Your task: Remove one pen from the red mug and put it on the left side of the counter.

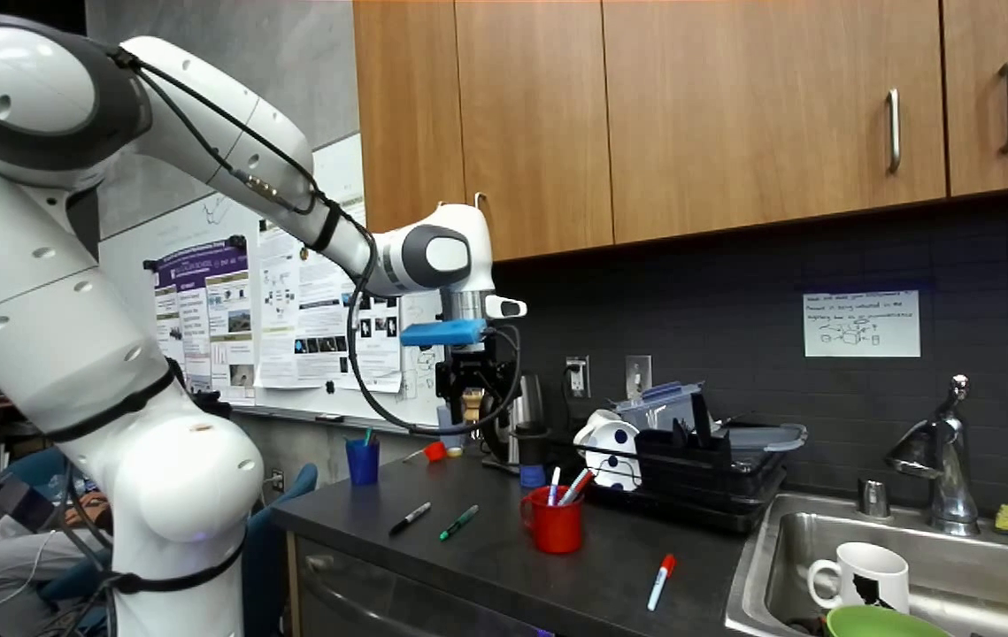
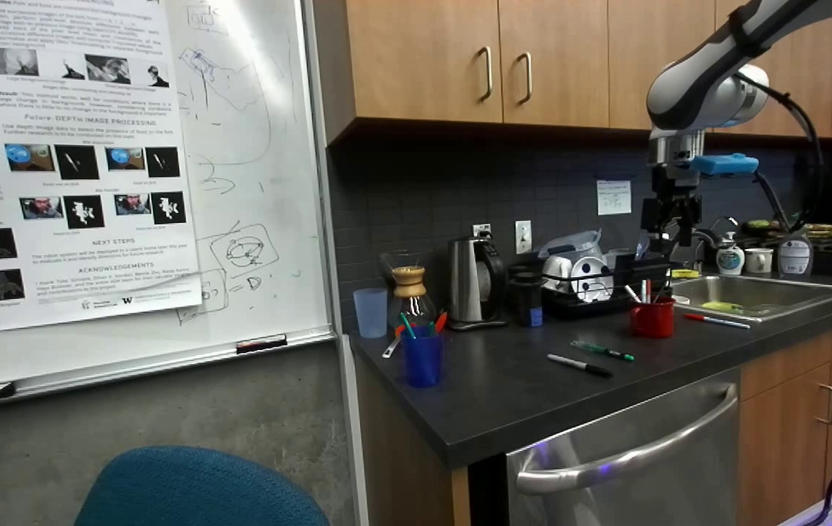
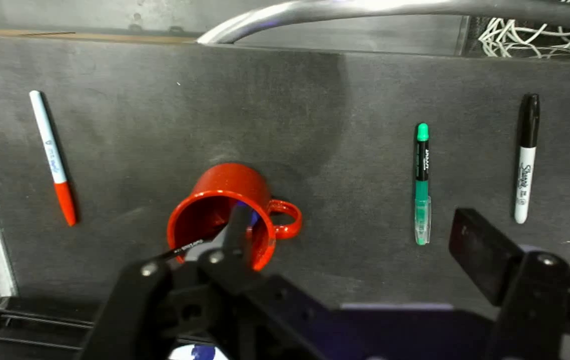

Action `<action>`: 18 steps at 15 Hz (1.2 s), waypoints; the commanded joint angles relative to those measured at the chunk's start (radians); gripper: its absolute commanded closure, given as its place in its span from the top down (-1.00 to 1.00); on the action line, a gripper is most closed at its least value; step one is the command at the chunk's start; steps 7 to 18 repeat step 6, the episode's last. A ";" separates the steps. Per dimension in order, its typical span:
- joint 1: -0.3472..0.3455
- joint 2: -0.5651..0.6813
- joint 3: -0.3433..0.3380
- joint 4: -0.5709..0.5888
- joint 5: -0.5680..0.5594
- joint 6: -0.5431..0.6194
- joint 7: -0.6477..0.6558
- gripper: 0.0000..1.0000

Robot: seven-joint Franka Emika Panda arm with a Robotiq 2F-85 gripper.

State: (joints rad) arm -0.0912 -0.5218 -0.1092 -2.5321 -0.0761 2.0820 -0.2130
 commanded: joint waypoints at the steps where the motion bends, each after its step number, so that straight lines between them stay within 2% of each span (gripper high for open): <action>1: 0.025 -0.095 -0.022 -0.040 0.013 -0.017 -0.054 1.00; 3: 0.033 -0.125 -0.042 -0.046 0.023 -0.038 -0.092 1.00; 4: 0.023 -0.071 -0.021 -0.022 0.005 -0.019 -0.044 1.00; 18: 0.028 -0.097 -0.034 -0.031 0.008 -0.028 -0.065 1.00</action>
